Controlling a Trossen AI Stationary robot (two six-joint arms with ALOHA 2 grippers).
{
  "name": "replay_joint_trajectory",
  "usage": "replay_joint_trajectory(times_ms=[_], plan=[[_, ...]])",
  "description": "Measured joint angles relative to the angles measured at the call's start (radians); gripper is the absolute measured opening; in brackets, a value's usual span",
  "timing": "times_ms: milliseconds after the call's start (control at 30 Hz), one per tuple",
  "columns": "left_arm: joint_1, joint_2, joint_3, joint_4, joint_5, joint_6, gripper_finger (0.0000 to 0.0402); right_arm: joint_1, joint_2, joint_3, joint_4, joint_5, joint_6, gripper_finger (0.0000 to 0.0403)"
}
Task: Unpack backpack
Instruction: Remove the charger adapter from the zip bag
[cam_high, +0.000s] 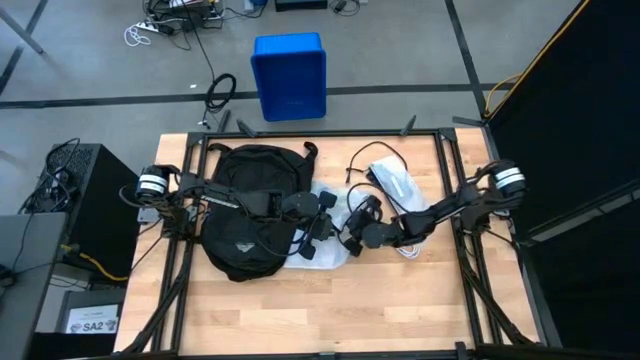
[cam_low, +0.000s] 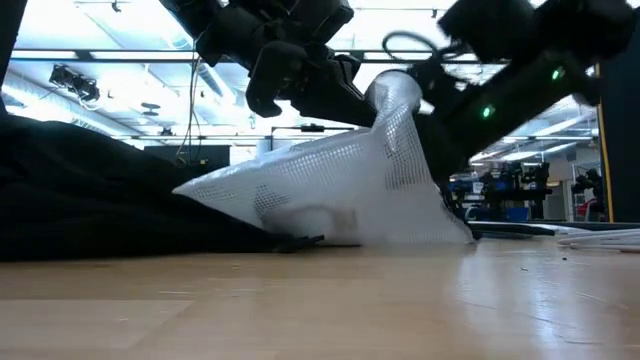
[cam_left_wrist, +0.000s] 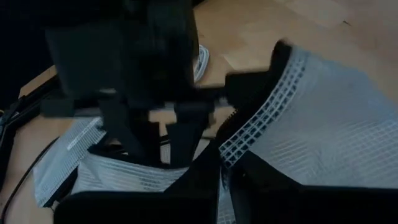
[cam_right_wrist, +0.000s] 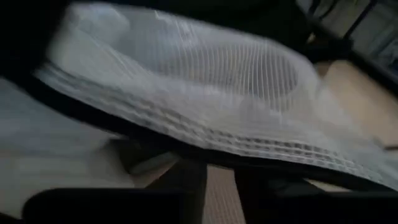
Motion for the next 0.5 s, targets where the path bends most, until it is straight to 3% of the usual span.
replay_joint_trajectory(times_ms=[367,500], plan=[[0.0,0.0,0.0,0.055,-0.032,0.018,0.0,-0.089,-0.01,0.001,0.028,-0.061,-0.02,0.0235],[0.0,0.0,0.0,0.092,-0.033,0.019,0.0,-0.12,-0.01,0.001,0.028,-0.067,-0.012,0.0279]])
